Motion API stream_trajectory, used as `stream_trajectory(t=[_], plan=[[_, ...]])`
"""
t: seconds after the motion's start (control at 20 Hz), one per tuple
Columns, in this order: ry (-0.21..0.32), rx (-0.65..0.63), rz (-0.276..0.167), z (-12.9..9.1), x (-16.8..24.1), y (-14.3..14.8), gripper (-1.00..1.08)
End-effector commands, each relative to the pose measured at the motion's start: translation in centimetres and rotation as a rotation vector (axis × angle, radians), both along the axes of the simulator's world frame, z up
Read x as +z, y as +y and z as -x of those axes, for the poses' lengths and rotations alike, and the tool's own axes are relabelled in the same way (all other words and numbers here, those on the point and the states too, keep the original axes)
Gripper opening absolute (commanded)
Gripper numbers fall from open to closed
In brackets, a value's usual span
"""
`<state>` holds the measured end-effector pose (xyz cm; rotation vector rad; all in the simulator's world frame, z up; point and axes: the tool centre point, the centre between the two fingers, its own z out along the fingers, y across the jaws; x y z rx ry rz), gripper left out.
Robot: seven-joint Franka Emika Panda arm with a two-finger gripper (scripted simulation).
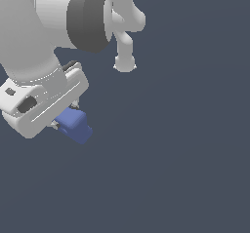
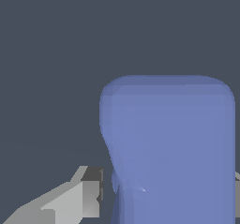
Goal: Pick up the object and move it to a goal position.
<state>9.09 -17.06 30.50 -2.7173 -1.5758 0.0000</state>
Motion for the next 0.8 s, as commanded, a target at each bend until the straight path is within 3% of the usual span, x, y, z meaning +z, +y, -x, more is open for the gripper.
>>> stream_trajectory(t=[0.0, 0.75], plan=[[0.0, 0.0, 0.0, -0.6, 0.6, -0.2, -1.0], [0.0, 0.0, 0.0, -1.9, 1.9, -0.7, -1.0]])
